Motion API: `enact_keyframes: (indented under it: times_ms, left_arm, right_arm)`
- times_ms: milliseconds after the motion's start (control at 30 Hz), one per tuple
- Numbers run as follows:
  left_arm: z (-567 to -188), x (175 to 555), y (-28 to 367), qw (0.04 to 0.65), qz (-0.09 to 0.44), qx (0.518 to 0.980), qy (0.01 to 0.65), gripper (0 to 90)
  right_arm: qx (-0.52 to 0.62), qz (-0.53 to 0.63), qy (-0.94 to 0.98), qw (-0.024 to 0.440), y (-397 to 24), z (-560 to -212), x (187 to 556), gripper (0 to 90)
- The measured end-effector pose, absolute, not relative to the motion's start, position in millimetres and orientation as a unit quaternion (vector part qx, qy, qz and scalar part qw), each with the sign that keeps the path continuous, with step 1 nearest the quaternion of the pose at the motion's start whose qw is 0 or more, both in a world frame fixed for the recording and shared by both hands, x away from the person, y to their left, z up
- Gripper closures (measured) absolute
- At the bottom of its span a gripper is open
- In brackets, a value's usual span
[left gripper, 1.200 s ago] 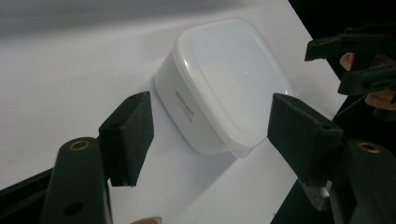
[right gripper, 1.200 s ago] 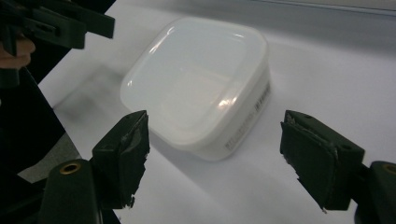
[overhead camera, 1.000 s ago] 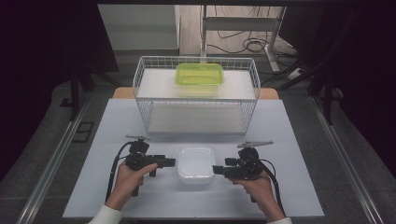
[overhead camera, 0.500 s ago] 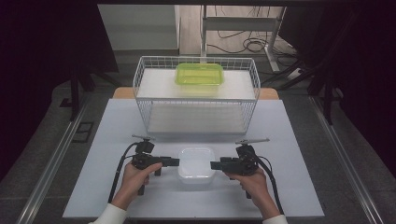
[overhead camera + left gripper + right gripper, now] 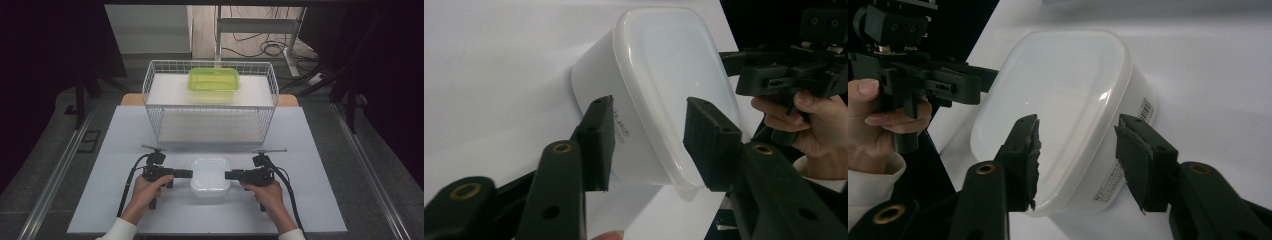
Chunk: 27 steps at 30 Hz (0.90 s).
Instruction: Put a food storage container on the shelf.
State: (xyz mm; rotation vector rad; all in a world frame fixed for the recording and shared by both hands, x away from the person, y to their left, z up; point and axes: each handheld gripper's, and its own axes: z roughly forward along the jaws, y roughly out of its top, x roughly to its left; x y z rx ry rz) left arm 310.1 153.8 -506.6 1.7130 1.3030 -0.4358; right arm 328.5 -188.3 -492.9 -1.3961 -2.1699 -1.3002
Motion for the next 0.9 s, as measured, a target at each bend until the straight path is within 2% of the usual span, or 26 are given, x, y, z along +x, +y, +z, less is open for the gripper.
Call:
enact_keyframes:
  times_ms: [167, 467, 700, 900]
  left_arm:
    - [-510, 310, 151, 0.458, -0.193, 0.693, 0.522, 66.4]
    - [-506, 304, 151, 0.466, -0.184, 0.679, 0.537, 72.7]
    - [-499, 298, 151, 0.470, -0.170, 0.680, 0.536, 77.3]
    - [-492, 293, 146, 0.471, -0.150, 0.692, 0.526, 79.9]
  right_arm:
    - [-0.485, -0.443, -0.741, 0.140, -188, -496, 330, 59.4]
    - [-0.504, -0.453, -0.715, 0.172, -194, -497, 327, 71.1]
    - [-0.498, -0.459, -0.718, 0.161, -194, -493, 322, 75.4]
    - [-0.489, -0.460, -0.729, 0.131, -195, -488, 320, 77.3]
